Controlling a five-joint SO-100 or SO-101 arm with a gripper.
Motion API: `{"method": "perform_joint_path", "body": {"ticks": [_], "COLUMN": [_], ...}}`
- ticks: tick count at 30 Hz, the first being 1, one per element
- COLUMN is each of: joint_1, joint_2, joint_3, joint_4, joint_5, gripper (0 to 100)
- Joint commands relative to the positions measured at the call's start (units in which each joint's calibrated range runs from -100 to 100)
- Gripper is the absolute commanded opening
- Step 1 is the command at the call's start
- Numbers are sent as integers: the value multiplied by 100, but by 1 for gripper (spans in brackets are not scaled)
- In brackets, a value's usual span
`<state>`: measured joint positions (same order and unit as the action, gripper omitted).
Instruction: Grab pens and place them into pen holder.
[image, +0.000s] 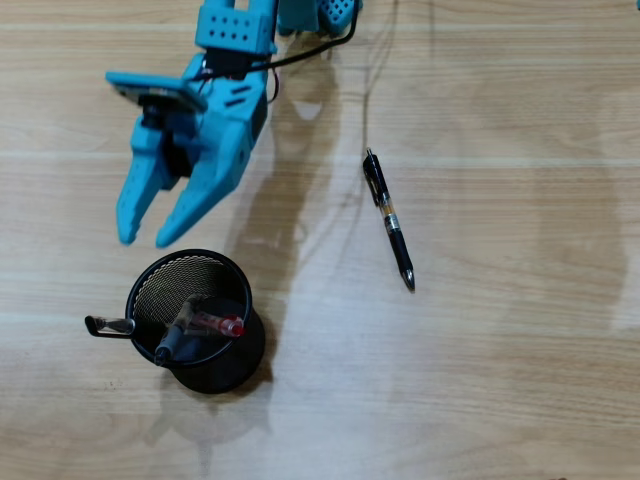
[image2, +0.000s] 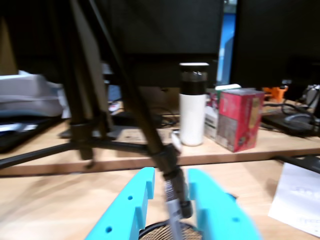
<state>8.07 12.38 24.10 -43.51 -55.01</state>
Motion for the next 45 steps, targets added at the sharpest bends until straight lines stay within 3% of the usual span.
{"method": "perform_joint_path", "body": {"ticks": [1,7,14,21,27,34,45], "joint_1": [-394,-894,-1502,-2473,-3109,-3336,-3091], "joint_2": [-1822,-3376,-4493,-4930,-4779,-3846,-1369], "joint_3": [1650,3038,2849,2497,2398,1849,-549], "joint_4": [223,2393,5518,7894,8634,8686,10064], "joint_5": [205,317,591,683,683,678,708], "gripper": [2,2,2,2,2,2,2]}}
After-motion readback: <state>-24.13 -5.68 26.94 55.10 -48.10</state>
